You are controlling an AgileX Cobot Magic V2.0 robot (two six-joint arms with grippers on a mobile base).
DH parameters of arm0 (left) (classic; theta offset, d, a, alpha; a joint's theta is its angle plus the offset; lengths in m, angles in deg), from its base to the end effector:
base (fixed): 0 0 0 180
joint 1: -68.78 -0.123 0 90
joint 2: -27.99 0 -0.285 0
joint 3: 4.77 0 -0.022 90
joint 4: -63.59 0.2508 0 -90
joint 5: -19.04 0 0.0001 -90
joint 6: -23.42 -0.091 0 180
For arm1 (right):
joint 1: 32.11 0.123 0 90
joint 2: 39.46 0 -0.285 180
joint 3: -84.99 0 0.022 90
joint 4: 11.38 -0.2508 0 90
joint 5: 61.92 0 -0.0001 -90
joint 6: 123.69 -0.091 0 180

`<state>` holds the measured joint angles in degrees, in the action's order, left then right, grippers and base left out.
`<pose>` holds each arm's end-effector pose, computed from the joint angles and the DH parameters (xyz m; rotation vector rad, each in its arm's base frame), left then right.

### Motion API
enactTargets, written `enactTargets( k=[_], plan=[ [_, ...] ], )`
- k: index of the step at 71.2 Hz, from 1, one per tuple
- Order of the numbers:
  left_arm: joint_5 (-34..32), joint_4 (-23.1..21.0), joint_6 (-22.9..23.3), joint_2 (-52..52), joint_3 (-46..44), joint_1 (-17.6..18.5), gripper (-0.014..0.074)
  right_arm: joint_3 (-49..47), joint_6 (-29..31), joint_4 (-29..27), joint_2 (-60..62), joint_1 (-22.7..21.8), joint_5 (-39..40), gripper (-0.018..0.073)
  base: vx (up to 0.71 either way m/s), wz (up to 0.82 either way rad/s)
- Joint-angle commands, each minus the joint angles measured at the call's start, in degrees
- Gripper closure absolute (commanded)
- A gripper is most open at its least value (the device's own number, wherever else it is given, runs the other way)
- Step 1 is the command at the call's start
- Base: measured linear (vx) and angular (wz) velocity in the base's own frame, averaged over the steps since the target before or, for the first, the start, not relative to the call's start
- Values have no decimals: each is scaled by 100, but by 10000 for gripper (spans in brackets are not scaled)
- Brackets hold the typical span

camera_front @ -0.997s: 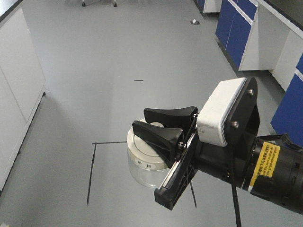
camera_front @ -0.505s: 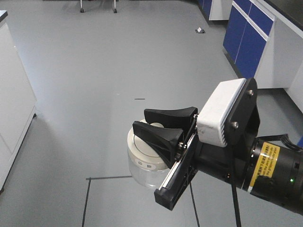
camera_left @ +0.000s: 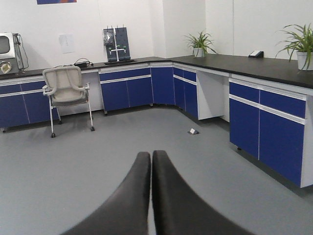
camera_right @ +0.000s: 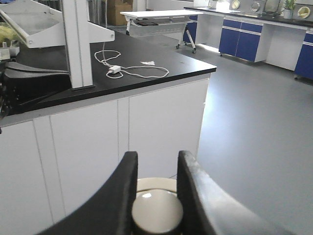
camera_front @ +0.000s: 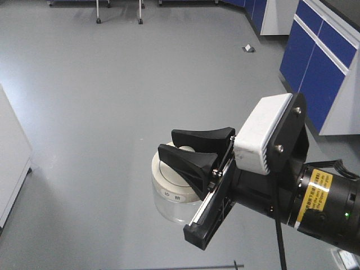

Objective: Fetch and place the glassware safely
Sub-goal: 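Hold the jar in the right gripper while driving across the lab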

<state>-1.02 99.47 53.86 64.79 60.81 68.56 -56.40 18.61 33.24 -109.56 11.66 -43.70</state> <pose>0.1105 -0.0178 0.2677 0.2088 1.4868 -0.0959 0.1566 0.1776 0.3227 -0.8654 1.4766 0.6863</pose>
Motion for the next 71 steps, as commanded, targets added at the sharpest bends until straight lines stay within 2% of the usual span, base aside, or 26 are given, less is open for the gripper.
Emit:
enactTargets(
  k=[1, 71],
  plan=[
    [-319, -109, 60, 17, -153, 0, 595, -202, 40, -89, 136, -3, 480, 560, 56, 3],
    [-313, -109, 60, 17, -153, 0, 595, -202, 40, -89, 136, -3, 486, 560, 62, 1]
  ],
)
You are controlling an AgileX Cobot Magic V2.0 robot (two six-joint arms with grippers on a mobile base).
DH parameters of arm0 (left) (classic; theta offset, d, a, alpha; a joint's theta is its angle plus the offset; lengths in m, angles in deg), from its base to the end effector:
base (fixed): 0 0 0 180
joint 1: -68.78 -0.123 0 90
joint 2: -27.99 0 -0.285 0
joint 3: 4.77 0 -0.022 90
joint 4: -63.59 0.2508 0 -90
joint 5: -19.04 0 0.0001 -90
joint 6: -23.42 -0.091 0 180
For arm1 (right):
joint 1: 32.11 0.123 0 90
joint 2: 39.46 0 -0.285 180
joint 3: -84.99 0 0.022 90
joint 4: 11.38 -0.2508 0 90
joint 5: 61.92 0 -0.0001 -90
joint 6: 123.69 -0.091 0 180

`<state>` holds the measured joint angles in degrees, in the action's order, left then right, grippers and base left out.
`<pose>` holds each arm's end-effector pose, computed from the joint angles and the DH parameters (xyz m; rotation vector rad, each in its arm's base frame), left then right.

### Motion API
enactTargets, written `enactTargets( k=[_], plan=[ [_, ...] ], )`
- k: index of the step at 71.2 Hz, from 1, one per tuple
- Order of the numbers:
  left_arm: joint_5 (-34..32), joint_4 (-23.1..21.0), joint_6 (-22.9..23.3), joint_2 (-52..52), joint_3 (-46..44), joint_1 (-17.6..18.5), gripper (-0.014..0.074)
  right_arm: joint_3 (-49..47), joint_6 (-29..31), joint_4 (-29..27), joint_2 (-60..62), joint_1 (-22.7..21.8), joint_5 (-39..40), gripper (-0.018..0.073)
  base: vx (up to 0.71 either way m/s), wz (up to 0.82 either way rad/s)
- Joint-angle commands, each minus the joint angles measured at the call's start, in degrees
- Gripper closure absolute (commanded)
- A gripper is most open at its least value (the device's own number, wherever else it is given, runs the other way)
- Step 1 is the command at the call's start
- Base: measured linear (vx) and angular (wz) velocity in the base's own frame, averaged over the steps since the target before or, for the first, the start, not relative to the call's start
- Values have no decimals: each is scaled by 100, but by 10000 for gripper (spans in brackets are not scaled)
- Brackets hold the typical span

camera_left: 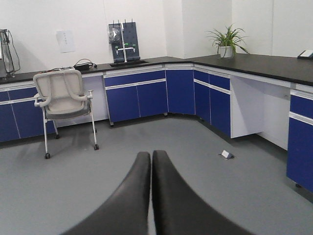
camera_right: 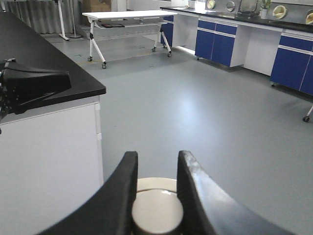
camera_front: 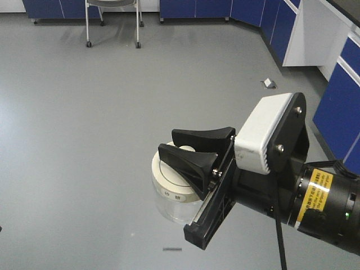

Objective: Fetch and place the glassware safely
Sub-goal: 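Hold the jar in the right gripper while driving across the lab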

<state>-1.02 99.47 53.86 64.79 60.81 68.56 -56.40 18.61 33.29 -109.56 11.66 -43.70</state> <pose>0.1105 -0.0178 0.2677 0.2088 1.4868 -0.0959 0.1566 0.1776 0.3227 -0.8662 1.4763 0.6858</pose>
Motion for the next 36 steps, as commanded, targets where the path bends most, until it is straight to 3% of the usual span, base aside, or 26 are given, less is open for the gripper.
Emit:
enactTargets(
  k=[1, 36],
  plan=[
    [-313, -109, 60, 17, -153, 0, 595, -202, 40, -94, 136, -3, 486, 560, 68, 3],
    [-314, -109, 60, 17, -153, 0, 595, -202, 40, -94, 136, -3, 489, 560, 67, -1]
  ],
)
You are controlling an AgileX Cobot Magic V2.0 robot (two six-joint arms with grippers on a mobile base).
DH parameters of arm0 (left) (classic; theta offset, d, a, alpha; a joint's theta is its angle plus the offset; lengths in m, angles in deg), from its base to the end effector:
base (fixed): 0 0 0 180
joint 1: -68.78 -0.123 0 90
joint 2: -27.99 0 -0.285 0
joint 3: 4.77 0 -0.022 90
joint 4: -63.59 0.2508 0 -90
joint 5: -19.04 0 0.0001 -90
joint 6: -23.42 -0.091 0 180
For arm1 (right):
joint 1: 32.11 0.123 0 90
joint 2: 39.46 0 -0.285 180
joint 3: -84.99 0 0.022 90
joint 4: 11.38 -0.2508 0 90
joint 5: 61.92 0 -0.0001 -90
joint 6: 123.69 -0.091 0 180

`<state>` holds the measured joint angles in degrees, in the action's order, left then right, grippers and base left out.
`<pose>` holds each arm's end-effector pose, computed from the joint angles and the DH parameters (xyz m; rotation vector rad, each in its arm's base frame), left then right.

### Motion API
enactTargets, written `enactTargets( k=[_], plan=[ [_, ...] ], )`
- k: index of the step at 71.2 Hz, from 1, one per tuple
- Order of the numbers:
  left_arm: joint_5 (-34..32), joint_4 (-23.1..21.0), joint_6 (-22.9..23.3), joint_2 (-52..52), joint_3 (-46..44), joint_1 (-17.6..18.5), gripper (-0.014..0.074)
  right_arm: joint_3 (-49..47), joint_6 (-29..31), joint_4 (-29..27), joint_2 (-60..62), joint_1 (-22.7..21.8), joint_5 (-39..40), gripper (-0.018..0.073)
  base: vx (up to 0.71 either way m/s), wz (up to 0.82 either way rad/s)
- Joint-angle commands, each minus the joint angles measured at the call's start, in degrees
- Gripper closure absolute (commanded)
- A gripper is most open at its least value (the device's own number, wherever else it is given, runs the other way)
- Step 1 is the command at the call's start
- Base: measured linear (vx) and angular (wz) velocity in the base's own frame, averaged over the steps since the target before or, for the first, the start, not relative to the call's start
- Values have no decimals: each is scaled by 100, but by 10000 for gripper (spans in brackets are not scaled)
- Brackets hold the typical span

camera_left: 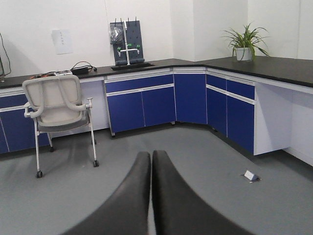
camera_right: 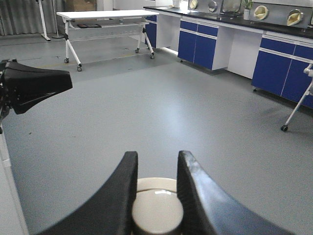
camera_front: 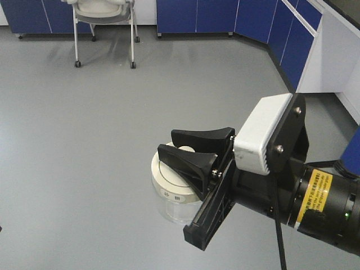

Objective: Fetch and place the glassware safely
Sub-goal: 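Hold the jar in the right gripper while driving across the lab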

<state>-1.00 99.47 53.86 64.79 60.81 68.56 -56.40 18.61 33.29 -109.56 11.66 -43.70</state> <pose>0.1105 -0.0178 0.2677 0.2087 1.4871 -0.0957 0.1566 0.1776 0.3227 -0.8662 1.4763 0.6858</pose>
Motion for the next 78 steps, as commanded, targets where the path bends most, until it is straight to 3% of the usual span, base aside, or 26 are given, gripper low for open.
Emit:
enactTargets(
  k=[1, 78],
  plan=[
    [-316, -109, 60, 17, -153, 0, 595, -202, 40, -94, 136, -3, 489, 560, 67, -3],
    [-319, -109, 60, 17, -153, 0, 595, -202, 40, -94, 119, -3, 446, 560, 62, 2]
  ],
)
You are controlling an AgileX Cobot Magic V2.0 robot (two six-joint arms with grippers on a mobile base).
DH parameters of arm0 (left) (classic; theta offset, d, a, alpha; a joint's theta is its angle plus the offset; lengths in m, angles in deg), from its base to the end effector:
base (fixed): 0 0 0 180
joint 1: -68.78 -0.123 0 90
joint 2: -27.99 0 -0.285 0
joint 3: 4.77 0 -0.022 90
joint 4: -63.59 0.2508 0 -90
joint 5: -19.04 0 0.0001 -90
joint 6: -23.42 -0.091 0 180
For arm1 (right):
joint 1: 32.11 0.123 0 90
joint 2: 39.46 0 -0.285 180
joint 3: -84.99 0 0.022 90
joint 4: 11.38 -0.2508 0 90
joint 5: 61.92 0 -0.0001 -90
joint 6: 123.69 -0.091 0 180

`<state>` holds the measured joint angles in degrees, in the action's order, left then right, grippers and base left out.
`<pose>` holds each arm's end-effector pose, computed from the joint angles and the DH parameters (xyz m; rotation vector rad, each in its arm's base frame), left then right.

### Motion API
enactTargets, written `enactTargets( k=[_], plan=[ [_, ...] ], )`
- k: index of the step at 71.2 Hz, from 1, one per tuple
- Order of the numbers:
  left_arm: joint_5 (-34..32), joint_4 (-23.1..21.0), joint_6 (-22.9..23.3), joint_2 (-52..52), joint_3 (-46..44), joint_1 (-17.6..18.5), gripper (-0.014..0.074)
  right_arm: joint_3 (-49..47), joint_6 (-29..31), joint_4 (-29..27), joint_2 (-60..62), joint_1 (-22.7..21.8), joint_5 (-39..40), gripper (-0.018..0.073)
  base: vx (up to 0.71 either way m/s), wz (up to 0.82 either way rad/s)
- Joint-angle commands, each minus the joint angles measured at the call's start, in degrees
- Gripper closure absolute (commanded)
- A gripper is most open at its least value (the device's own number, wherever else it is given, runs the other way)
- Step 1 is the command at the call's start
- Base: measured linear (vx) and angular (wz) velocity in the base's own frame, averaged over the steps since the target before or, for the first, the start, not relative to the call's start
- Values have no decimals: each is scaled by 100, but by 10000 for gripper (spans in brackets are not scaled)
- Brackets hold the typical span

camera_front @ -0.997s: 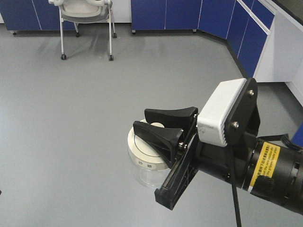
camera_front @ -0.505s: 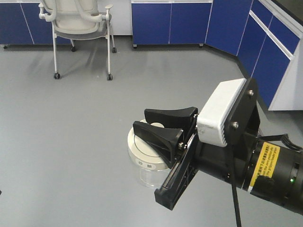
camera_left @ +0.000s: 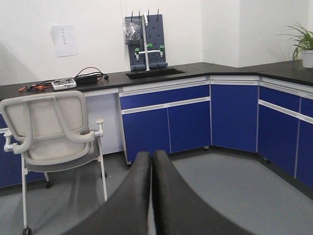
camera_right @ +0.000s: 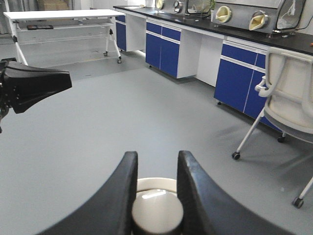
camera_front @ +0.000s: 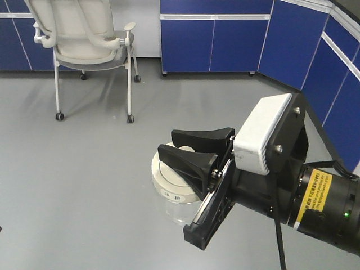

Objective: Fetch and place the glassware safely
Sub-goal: 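Hold the jar in the right gripper while driving across the lab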

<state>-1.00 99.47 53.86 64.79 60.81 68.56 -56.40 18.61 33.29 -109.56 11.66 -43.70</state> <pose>0.1105 -0.0178 0.2677 0.2087 1.4871 -0.0957 0.1566 0.1776 0.3227 -0.8662 1.4763 0.6858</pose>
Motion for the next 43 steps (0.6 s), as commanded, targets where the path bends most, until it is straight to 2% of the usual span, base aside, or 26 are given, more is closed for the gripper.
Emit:
enactTargets(
  k=[1, 43],
  plan=[
    [-319, -109, 60, 17, -153, 0, 595, -202, 40, -94, 119, -3, 446, 560, 59, 3],
    [-319, -109, 60, 17, -153, 0, 595, -202, 40, -94, 119, -3, 440, 560, 57, -1]
  ],
)
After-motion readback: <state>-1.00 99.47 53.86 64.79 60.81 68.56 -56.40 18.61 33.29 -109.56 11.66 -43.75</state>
